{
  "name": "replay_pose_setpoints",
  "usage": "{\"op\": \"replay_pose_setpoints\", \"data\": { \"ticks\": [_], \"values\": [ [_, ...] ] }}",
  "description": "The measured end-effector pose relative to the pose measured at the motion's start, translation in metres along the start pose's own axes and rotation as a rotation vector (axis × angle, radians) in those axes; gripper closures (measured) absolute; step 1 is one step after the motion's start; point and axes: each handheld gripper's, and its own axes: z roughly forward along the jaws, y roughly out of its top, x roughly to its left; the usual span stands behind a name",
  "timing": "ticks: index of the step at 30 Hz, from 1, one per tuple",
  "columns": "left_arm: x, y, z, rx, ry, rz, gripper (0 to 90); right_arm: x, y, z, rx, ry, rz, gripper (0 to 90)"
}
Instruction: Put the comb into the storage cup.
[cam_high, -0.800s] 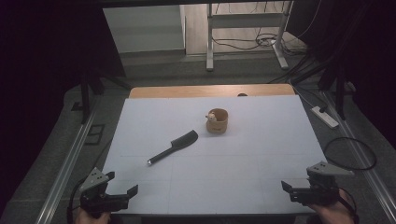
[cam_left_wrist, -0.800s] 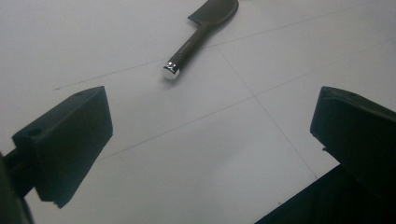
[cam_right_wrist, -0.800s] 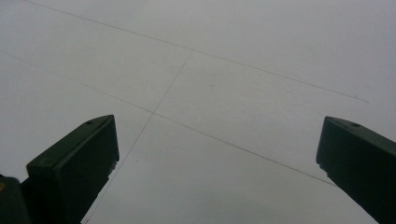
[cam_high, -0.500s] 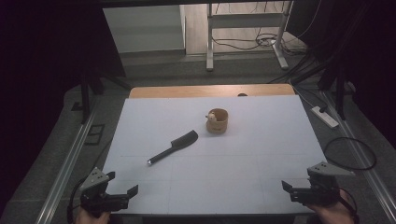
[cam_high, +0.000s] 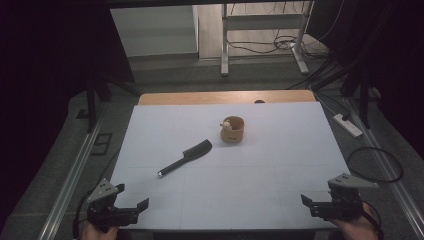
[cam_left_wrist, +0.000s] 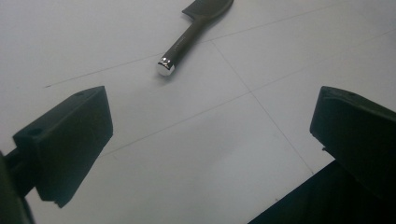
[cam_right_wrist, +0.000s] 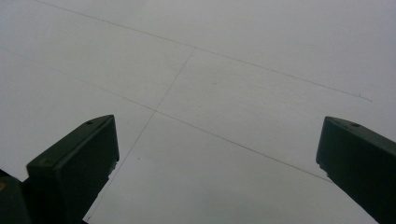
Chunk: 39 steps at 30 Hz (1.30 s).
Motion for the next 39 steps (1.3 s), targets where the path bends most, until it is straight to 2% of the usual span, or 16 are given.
{"op": "replay_pose_setpoints", "data": {
  "ticks": [5,9,15,24,30,39],
  "values": [
    [0.0,0.002,0.001,0.002,-0.004,0.01,0.0,0.001,0.0,0.001,0.006,0.006,-0.015,0.0],
    [-0.003,0.007,0.001,-0.001,0.007,0.045,0.0,0.002,0.0,0.0,0.006,0.009,-0.023,0.0],
    [0.0,0.009,0.007,0.008,-0.032,0.04,0.0,0.003,0.0,0.001,0.01,0.007,-0.029,0.0],
    [0.003,0.013,0.014,0.021,-0.042,0.051,0.0,0.003,0.0,0.001,0.012,0.008,-0.033,0.0],
    [0.005,0.019,0.02,0.032,-0.03,0.059,0.0,0.002,0.0,0.001,0.013,0.012,-0.032,0.0],
    [0.008,0.029,0.033,0.056,-0.045,0.047,0.0,0.003,0.001,0.002,0.016,0.013,-0.035,0.0]
  ]
}}
